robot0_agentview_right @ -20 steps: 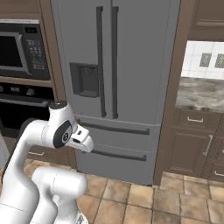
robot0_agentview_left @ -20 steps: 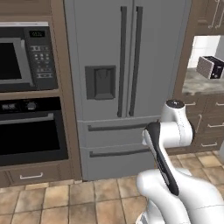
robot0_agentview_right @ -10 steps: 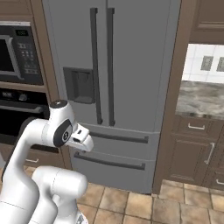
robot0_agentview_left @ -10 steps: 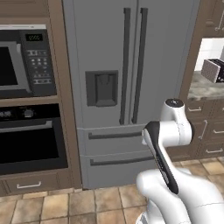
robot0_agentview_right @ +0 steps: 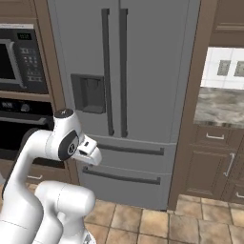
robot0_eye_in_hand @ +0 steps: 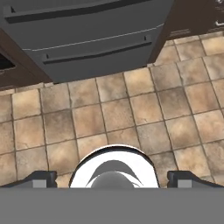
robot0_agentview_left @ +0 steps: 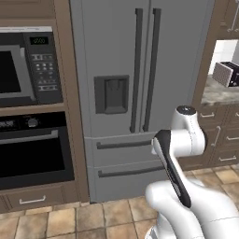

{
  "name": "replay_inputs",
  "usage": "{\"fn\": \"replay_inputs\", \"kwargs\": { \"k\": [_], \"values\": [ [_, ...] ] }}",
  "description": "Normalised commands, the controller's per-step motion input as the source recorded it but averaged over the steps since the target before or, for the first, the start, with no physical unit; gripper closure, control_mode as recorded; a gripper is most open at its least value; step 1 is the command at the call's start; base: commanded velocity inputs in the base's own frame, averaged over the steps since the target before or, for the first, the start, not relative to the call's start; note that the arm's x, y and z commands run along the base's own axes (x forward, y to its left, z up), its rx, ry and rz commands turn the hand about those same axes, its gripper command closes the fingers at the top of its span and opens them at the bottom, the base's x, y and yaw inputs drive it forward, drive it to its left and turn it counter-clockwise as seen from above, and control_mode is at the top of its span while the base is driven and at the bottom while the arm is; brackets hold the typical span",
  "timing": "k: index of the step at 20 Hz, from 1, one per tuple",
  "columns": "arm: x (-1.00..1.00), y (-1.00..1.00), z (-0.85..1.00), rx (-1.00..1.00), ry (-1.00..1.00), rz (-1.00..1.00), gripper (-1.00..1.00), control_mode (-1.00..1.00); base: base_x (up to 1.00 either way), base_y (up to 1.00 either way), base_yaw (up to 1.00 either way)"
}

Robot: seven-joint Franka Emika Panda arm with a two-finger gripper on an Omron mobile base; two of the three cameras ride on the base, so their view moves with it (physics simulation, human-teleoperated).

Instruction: Place one of the steaks on the plate and the other in the bowl. Then place the bowl in the fridge.

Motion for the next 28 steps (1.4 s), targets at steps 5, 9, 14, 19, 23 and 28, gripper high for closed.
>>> {"fn": "replay_inputs", "kwargs": {
  "k": [5,9,14,19,23,28],
  "values": [
    [0.00,0.00,0.00,0.00,0.00,0.00,-1.00,-1.00,0.00,0.26,-0.05],
    [0.40,-0.25,0.04,0.00,-0.10,0.10,-1.00,-1.00,0.00,0.00,0.00],
    [0.92,-0.39,0.31,0.05,-0.12,0.23,-1.00,-1.00,0.00,0.00,0.00],
    [0.99,0.00,0.67,0.01,0.00,0.01,-1.00,-1.00,0.00,0.00,0.00],
    [0.83,0.00,0.63,-0.02,0.07,-0.03,-1.00,-1.00,0.00,0.00,0.00],
    [0.43,-0.23,0.28,-0.08,0.01,-0.11,-1.00,-1.00,0.00,0.00,0.00]
  ]
}}
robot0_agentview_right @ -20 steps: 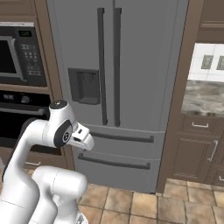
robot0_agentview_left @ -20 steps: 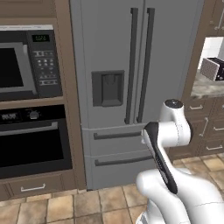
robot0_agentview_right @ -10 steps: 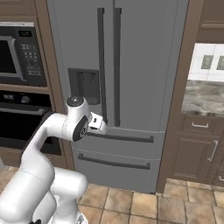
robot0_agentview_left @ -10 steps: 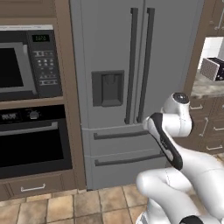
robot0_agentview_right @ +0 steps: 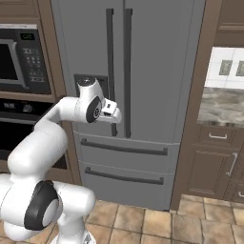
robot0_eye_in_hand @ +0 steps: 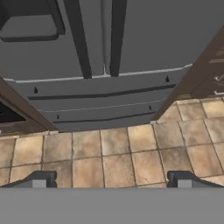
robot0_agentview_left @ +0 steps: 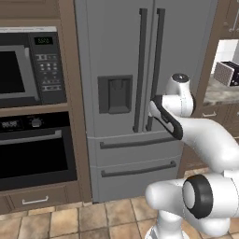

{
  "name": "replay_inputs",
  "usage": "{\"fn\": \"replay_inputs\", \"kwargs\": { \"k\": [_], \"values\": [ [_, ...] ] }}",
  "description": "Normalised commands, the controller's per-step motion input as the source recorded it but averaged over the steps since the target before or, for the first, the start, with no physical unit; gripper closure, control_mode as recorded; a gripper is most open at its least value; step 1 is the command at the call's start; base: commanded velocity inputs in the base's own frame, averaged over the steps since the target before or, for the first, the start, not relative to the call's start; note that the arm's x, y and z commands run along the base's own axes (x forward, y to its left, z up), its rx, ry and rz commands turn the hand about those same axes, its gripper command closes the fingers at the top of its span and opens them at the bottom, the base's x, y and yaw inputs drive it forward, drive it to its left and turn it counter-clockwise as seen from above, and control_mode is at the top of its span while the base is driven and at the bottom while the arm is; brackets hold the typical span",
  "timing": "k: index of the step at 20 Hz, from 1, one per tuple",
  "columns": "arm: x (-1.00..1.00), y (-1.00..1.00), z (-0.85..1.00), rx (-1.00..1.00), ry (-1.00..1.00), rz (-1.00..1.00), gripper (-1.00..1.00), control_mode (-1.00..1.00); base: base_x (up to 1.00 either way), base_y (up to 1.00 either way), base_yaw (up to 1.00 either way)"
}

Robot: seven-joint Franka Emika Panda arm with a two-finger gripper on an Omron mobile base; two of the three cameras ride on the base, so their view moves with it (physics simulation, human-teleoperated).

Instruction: Place one of the steaks on the plate and the other in the bowl. Then place the bowl in the fridge.

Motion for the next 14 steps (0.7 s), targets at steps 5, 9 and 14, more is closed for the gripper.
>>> {"fn": "replay_inputs", "kwargs": {
  "k": [5,9,14],
  "values": [
    [0.16,-0.21,0.05,-0.02,-0.04,-0.02,-1.00,-1.00,0.00,0.00,0.00],
    [0.29,-0.21,0.00,0.09,-0.10,0.07,-1.00,-1.00,0.00,0.00,0.00],
    [0.28,-0.13,0.08,-0.01,-0.18,0.02,-1.00,-1.00,0.00,0.00,0.00]
  ]
}}
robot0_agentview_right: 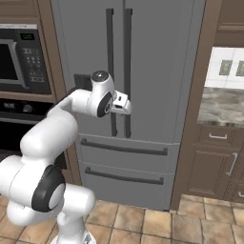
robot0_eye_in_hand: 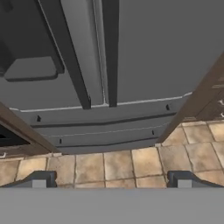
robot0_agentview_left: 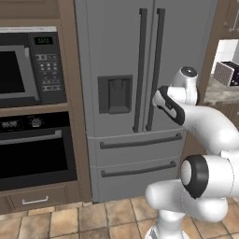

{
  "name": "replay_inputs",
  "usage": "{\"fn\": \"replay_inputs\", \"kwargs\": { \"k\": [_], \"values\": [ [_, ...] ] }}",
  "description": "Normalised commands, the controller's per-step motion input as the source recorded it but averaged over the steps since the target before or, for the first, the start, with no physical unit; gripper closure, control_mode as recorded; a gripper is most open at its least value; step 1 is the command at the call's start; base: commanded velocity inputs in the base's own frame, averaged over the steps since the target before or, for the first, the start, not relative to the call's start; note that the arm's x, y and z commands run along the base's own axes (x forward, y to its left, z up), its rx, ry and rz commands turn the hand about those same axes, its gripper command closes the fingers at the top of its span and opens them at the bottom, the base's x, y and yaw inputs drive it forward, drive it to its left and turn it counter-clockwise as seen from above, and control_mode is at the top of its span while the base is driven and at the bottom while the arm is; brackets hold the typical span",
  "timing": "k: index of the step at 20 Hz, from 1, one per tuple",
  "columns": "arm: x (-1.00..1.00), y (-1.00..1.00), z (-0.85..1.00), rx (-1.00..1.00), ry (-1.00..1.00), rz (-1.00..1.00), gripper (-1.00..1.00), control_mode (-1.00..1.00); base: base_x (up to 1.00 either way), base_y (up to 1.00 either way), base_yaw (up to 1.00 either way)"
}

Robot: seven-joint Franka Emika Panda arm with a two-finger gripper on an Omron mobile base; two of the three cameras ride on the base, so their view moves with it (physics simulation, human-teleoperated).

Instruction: Place one of the steaks on the plate and the other in the bowl. Then place the bowl in the fridge.

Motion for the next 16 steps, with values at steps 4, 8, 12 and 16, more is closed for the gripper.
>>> {"fn": "replay_inputs", "kwargs": {
  "k": [4,8,12,16],
  "values": [
    [0.24,-0.03,0.09,-0.04,-0.15,0.00,-1.00,-1.00,0.00,0.00,0.00],
    [0.15,0.01,0.03,0.00,-0.04,0.02,-1.00,-1.00,0.00,0.00,0.00],
    [0.36,0.00,-0.09,0.00,-0.04,0.00,-1.00,-1.00,0.00,0.00,0.00],
    [0.54,-0.01,0.00,0.00,0.00,-0.01,-1.00,-1.00,0.00,0.00,0.00]
  ]
}}
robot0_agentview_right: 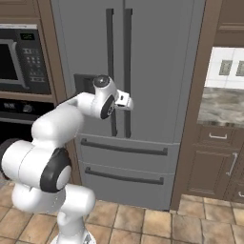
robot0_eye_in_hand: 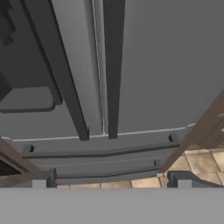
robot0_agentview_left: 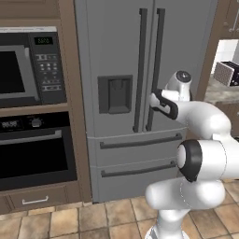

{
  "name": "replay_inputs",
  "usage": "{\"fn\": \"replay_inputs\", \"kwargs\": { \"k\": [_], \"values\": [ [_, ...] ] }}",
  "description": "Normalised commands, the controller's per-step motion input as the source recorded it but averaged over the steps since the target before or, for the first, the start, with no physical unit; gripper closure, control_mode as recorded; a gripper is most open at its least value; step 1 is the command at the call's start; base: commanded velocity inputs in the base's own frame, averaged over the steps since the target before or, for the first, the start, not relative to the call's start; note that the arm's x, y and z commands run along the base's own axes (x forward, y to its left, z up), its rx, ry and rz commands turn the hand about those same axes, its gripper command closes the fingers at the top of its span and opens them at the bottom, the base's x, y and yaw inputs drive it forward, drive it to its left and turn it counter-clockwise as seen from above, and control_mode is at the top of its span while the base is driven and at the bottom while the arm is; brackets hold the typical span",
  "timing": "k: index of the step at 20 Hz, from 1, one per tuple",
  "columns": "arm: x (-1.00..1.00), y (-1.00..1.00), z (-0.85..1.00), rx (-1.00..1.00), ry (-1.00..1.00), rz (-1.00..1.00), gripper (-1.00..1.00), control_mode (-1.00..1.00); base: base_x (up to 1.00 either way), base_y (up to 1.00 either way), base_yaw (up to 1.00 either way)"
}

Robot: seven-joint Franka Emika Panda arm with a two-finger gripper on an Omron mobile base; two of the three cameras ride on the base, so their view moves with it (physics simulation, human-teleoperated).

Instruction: Place one of the steaks on the plate and the other in the bowl. Then place the bowl in the fridge.

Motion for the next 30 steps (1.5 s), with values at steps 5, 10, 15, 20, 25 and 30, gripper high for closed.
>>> {"fn": "replay_inputs", "kwargs": {
  "k": [5,10,15,20,25,30],
  "values": [
    [0.44,-0.09,0.00,0.00,0.00,-0.03,-1.00,-1.00,0.00,0.00,0.00],
    [0.51,-0.15,0.00,0.00,0.00,-0.01,-1.00,-1.00,0.00,0.00,0.00],
    [0.43,0.00,0.00,0.00,0.00,0.00,-1.00,-1.00,0.00,0.00,0.00],
    [0.43,0.00,0.00,0.00,0.00,0.02,-1.00,-1.00,0.00,0.00,0.00],
    [0.55,0.00,-0.03,0.00,0.00,0.03,-1.00,-1.00,0.00,0.00,0.00],
    [0.54,-0.02,-0.16,0.00,-0.01,0.02,-1.00,-1.00,0.00,0.00,0.00]
  ]
}}
